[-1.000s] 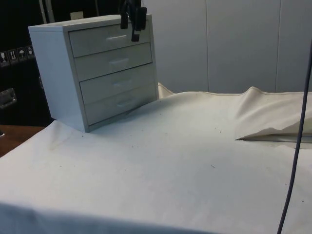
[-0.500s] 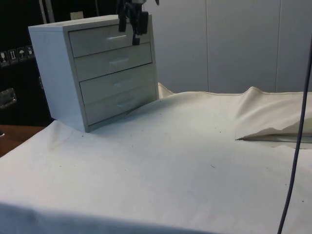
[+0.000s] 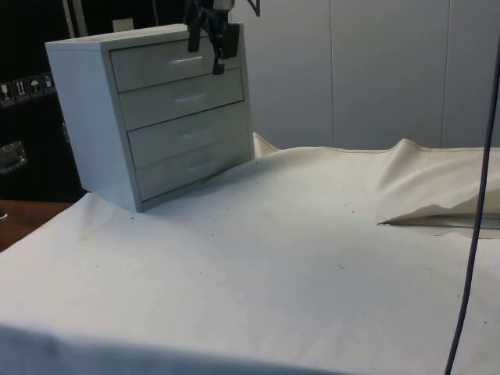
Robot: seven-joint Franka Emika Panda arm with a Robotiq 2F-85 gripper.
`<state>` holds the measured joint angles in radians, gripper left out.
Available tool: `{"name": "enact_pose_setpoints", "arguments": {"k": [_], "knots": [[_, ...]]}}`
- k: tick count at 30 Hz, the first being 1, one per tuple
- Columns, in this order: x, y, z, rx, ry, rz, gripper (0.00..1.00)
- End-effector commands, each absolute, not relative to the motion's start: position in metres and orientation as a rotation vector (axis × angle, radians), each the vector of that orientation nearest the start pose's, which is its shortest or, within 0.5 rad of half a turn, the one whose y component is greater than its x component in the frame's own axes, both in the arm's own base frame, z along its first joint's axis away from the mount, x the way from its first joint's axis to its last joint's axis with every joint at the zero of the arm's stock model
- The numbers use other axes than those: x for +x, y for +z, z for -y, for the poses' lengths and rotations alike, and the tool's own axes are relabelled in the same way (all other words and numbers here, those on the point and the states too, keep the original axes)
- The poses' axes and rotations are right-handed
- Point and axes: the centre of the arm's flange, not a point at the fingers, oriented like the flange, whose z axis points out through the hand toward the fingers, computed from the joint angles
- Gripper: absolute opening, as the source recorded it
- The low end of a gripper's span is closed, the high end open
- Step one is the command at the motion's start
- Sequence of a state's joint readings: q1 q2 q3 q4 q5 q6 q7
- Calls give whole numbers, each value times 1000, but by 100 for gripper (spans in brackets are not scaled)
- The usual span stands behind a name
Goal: Open the drawer, then close it.
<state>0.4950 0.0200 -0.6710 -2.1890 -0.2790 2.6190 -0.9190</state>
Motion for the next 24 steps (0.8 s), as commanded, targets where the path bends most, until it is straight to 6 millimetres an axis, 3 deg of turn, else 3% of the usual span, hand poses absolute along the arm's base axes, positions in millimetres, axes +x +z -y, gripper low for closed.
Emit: {"name": "enact_pose_setpoints", "arguments": {"k": [1, 11, 24], "knots": [[562, 424, 95, -3112, -452, 1639, 100], [563, 421, 97, -3101, -435, 1702, 100], [579, 408, 113, -3147, -444, 1751, 100]]}}
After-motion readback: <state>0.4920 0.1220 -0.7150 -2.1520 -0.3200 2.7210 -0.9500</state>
